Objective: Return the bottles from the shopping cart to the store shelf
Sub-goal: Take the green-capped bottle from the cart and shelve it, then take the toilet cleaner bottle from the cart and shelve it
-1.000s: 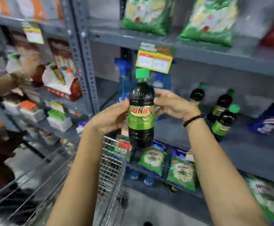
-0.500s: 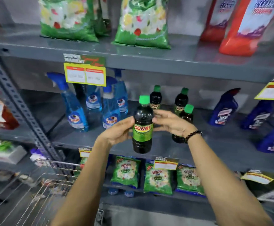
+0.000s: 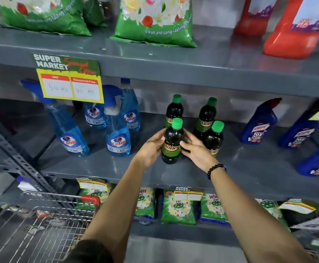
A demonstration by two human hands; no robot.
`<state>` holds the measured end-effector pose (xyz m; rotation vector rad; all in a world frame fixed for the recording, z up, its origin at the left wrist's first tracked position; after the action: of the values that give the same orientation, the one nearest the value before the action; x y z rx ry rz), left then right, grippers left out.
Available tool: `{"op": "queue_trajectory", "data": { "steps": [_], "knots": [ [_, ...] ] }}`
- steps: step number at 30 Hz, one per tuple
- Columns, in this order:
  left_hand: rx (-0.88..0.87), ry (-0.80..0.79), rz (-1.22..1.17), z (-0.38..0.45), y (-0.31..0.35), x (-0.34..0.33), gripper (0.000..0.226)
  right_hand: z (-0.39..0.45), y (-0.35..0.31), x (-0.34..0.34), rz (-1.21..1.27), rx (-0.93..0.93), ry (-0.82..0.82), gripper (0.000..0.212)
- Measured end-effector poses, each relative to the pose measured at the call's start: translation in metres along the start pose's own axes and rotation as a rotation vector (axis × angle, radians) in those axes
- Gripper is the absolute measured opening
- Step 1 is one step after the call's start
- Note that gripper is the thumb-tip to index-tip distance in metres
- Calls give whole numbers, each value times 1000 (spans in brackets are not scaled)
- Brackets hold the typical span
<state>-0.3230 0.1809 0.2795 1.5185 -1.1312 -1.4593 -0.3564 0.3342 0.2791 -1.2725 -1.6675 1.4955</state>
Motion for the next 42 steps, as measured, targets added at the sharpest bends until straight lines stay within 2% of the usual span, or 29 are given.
{"op": "queue_trajectory", "data": {
  "steps": [3, 5, 8, 9, 11, 14, 18, 20, 23, 25, 27, 28, 30, 32, 35, 38, 42],
  "knots": [
    [8, 125, 13, -15, -3, 4, 47, -10, 7, -11, -11, -30, 75, 54],
    [26, 180, 51, -33, -8, 10, 46, -22, 16, -22, -35, -68, 162, 44],
    [50, 274, 62, -72, -17, 27, 44, -40, 33, -46, -11, -190, 449, 25],
    [55, 320, 52, -87, -20, 34, 44, -46, 39, -57, 14, -233, 542, 31],
    [50, 416, 2, -121, -24, 51, 43, -58, 52, -89, 73, -269, 562, 41],
    [37, 574, -111, -178, -26, 80, 41, -68, 78, -151, 31, -305, 396, 46],
    [13, 795, -189, -268, -36, 140, 25, -87, 118, -239, -186, -342, 139, 12],
    [33, 912, -218, -320, -54, 170, 25, -94, 140, -277, -359, -324, 43, 19],
    [63, 1175, -296, -397, -89, 208, 25, -104, 182, -332, -619, -352, -169, 30],
    [77, 1338, -399, -443, -116, 222, 28, -115, 209, -363, -741, -455, -319, 28],
    [149, 1490, -447, -480, -141, 226, 20, -125, 237, -390, -846, -559, -470, 23],
    [196, 1552, -460, -492, -153, 226, 15, -129, 252, -402, -893, -621, -541, 30],
    [277, 1605, -461, -508, -181, 228, 19, -136, 282, -419, -958, -741, -657, 46],
    [354, 1658, -521, -518, -209, 232, 27, -138, 316, -434, -987, -817, -724, 48],
    [451, 1695, -566, -519, -253, 245, 23, -132, 371, -448, -1110, -869, -755, 46],
    [424, 1717, -737, -511, -295, 265, 39, -126, 423, -456, -1188, -883, -780, 43],
    [283, 1824, -916, -502, -334, 285, 35, -128, 476, -455, -1198, -975, -819, 47]
  ]
}}
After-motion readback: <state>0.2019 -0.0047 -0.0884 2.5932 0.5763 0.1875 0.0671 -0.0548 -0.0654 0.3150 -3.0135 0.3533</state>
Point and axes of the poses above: each hand's wrist, its own z-axis towards the middle knuckle, its own x-axis out of the back of the hand, y = z × x, the point moved 2 cm from there along z, towards the middle knuckle, and after that the axes turned 3 degrees about -x, right-handed, at the moved point
